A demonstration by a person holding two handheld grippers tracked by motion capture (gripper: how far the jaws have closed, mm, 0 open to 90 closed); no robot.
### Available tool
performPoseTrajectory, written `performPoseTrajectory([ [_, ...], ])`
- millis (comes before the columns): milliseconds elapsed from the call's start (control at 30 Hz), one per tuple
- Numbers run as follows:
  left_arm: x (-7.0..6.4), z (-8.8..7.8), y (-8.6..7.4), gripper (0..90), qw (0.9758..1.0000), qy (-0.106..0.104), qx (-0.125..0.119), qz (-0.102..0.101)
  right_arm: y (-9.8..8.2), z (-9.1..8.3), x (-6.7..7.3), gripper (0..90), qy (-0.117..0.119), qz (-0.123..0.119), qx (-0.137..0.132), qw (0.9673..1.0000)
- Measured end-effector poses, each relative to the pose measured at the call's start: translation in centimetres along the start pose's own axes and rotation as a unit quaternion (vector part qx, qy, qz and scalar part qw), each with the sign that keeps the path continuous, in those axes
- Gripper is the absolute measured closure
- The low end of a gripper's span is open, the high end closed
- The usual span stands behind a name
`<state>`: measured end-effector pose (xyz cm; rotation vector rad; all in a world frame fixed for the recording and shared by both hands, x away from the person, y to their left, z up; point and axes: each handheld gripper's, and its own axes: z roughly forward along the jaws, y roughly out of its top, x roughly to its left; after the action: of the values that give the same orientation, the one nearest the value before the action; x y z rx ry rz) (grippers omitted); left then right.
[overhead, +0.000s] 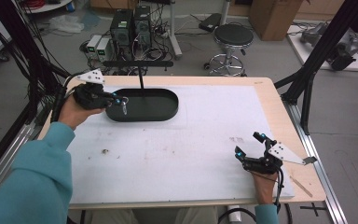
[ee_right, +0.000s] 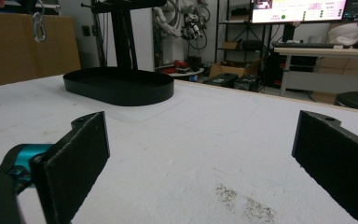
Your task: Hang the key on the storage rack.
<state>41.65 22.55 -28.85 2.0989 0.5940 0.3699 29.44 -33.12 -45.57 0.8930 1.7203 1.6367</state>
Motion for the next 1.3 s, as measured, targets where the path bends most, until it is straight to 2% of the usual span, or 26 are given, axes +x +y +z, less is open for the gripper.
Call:
performPoseTrajectory([
  [100,0.8,-0.3,0.9,88.5,0.9999,0.003,-0.009,-0.008,0.0,0.0,0.0,3.3,0.001,0.0,0.001,1.0],
  [267,1.6,-0.5,2.1,88.5,0.9998,0.014,-0.007,-0.008,0.0,0.0,0.0,3.3,0.001,0.0,0.0,1.0],
  [467,2.9,-0.2,4.4,88.5,0.9995,0.03,0.006,-0.004,0.0,0.0,0.0,3.3,0.001,0.0,0.001,1.0],
  [800,4.5,0.3,6.5,88.5,0.9985,0.046,0.031,0.002,0.0,0.0,0.0,3.3,0.002,0.0,0.001,1.0],
  [1033,5.2,1.0,7.1,88.5,0.9978,0.048,0.047,0.004,0.0,0.1,0.0,3.3,0.0,-0.003,0.002,1.0],
  [1300,6.0,2.1,7.0,88.4,0.997,0.055,0.055,-0.006,0.0,0.1,0.1,3.3,-0.001,-0.006,0.0,1.0],
])
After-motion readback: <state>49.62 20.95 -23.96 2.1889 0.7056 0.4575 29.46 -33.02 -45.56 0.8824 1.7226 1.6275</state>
